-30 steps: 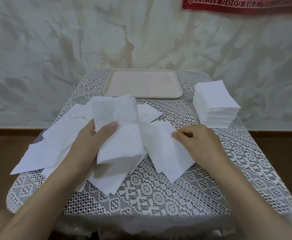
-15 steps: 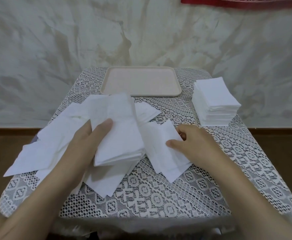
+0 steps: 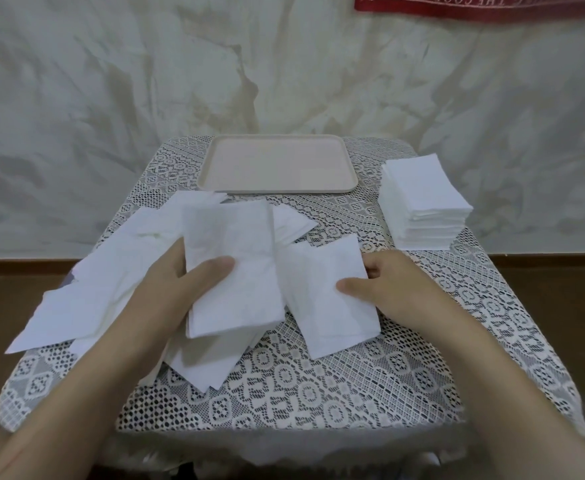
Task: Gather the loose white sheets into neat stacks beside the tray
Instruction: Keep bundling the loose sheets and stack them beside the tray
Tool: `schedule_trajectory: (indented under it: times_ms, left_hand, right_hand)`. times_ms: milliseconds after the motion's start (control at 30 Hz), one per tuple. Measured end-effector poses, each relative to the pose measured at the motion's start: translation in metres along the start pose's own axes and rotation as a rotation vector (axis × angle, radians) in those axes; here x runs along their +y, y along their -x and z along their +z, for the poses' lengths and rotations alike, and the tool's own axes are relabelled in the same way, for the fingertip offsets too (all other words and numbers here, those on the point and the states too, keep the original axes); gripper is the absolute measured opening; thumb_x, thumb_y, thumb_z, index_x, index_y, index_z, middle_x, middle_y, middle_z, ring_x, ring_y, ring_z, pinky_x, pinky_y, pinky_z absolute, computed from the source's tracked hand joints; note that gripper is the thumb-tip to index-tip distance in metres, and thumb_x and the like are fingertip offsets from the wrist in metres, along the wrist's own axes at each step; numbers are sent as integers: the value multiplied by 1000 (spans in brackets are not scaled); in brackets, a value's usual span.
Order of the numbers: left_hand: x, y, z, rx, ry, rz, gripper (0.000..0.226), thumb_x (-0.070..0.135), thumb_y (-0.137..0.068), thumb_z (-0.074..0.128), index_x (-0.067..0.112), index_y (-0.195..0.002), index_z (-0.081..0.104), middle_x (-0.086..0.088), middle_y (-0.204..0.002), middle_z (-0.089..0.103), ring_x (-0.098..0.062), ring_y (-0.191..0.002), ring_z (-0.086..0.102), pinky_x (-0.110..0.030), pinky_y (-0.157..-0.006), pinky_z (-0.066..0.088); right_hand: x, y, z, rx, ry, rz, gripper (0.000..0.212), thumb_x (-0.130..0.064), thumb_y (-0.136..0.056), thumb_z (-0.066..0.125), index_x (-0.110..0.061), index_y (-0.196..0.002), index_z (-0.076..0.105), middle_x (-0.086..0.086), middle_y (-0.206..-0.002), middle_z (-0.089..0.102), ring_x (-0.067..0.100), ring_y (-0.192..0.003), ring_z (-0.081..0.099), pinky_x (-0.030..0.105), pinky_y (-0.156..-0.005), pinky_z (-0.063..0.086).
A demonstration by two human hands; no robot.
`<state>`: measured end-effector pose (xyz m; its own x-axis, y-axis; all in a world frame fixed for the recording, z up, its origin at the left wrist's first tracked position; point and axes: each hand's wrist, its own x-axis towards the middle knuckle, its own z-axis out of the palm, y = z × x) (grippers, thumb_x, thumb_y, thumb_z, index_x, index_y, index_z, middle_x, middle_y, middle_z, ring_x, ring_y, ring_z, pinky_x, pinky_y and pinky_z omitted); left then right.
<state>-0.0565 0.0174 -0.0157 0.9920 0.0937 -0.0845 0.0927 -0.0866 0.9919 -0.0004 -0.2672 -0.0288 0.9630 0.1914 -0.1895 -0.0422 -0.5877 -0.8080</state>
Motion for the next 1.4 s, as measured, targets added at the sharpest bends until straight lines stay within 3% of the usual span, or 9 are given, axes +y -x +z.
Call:
schedule_trajectory:
  times_ms: [233,433,667,867,967,1067,1167,1267,1400]
  left_hand:
    - [1,0,0,4,20,8,58,48,-74,77,31,-128,68,4,-118,79,-18,-103,77,-43,-86,55]
    - [3,1,1,19,14,12,73,62,-56,79,34,-123,69,6,-115,80,-17,-100,78,-40,-82,56]
    - [2,2,4,57,1,36,55,59,-73,84,37,-120,68,12,-112,79,-13,-100,77,-38,-80,56]
    - [-3,4,4,87,-61,92,56,72,-76,66,41,-123,68,15,-117,77,-9,-105,74,-41,-88,56]
    - [-3,3,4,89,-69,91,48,68,-79,66,43,-120,69,14,-116,77,-10,-104,74,-42,-88,56]
    - [-4,2,4,93,-67,90,45,62,-82,66,40,-121,69,13,-115,78,-11,-104,75,-40,-86,55]
    - [-5,2,4,88,-61,89,43,59,-83,66,41,-122,69,13,-116,78,-13,-106,75,-42,-87,56]
    - [-5,1,4,87,-67,93,39,58,-82,68,45,-119,70,14,-116,77,-12,-105,75,-41,-86,56]
    - [-5,-1,5,92,-63,104,36,57,-79,70,47,-114,70,17,-113,78,-7,-98,75,-35,-79,55]
  right_hand:
    - [-8,-6,2,161,-44,-21,14,-31,-90,74,-19,-97,76,-7,-93,77,18,-89,73,50,-88,58]
    - [-16,-3,17,105,224,5,24,-42,-92,71,-28,-111,72,-11,-98,72,7,-82,64,24,-59,41]
    - [-16,-2,13,176,220,12,23,-36,-93,68,-24,-113,67,-3,-104,70,22,-94,65,30,-66,43]
    - [-11,5,8,234,112,-48,7,-29,-94,69,-30,-94,62,-13,-90,67,15,-87,64,29,-67,43]
    - [-11,7,10,256,150,-77,21,-29,-95,67,-30,-79,54,-16,-80,60,8,-76,59,25,-60,39]
    - [-12,6,9,257,78,-93,6,-28,-95,65,-29,-100,62,-12,-96,69,16,-92,66,34,-80,54]
    - [-12,3,4,195,-157,-73,20,-24,-96,68,-28,-115,64,-9,-110,73,13,-101,69,37,-91,56]
    - [-11,3,2,92,-134,-34,12,-22,-96,69,-20,-107,71,-7,-103,75,12,-95,71,32,-82,58]
    - [-12,4,2,135,-215,-27,7,-19,-95,71,-16,-100,75,-3,-98,78,19,-94,74,46,-88,60]
